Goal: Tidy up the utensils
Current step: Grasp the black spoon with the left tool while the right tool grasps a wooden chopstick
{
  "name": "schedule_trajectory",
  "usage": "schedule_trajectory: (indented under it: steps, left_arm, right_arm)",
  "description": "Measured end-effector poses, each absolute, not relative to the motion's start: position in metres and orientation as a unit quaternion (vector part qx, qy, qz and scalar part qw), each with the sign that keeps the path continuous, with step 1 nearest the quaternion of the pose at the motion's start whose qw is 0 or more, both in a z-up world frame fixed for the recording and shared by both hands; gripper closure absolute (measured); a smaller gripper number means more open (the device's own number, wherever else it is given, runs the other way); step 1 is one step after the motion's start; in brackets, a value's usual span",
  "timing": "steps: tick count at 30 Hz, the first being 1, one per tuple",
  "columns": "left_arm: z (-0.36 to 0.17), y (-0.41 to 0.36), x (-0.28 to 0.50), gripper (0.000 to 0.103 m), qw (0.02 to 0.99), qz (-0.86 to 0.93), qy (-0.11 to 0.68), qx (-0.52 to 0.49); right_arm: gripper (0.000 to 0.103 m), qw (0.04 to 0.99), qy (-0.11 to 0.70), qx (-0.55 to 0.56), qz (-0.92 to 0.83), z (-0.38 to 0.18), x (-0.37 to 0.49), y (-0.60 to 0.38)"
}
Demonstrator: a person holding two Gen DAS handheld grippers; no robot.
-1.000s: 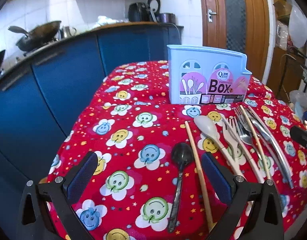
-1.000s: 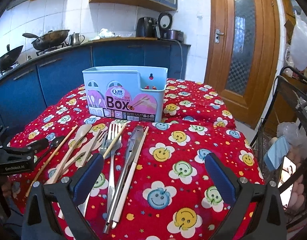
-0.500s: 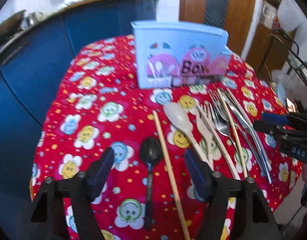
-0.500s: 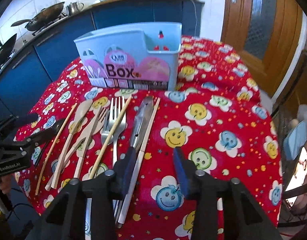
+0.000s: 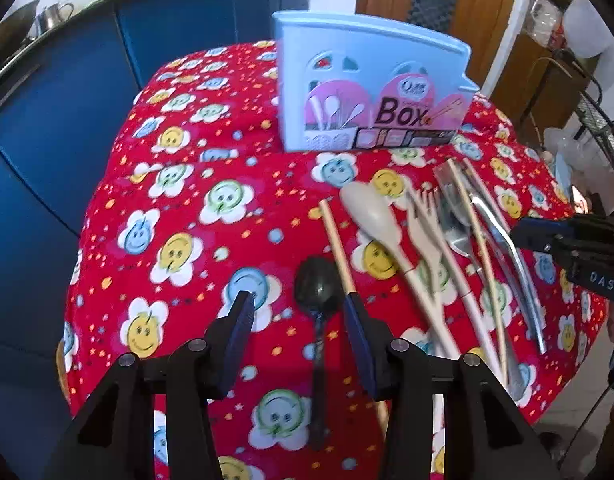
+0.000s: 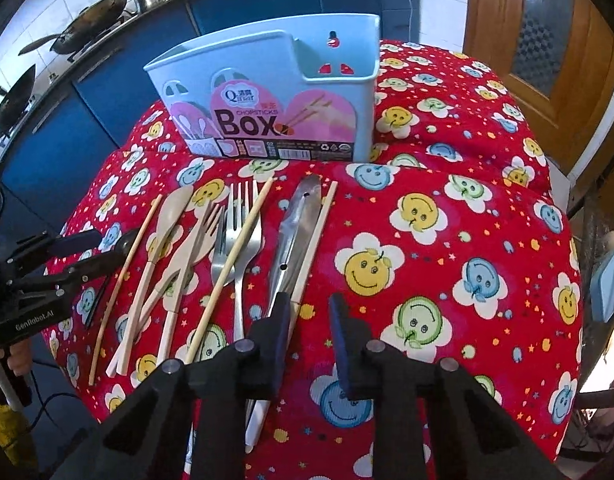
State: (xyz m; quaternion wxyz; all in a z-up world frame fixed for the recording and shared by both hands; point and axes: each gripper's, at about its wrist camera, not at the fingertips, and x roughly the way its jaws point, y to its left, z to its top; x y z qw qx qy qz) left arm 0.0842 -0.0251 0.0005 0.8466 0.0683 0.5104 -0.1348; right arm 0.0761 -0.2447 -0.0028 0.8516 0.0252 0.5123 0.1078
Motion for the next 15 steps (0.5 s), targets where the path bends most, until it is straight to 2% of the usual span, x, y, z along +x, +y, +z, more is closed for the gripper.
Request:
schedule_trajectory:
  steps: [5, 15]
  left_arm:
    - [-0.009, -0.024, 0.086, 0.072, 0.837, -0.147, 0.524, 0.059]
    - [-0.009, -0.029, 0.095, 0.074, 0.820, -0.161, 0.545, 0.063]
  right_arm:
    - [0.089, 0.847, 0.519, 0.026, 0.111, -0.003, 0.081, -0.242]
    - [0.095, 0.835, 0.534, 0.052, 0.120, -0.008, 0.094, -0.245]
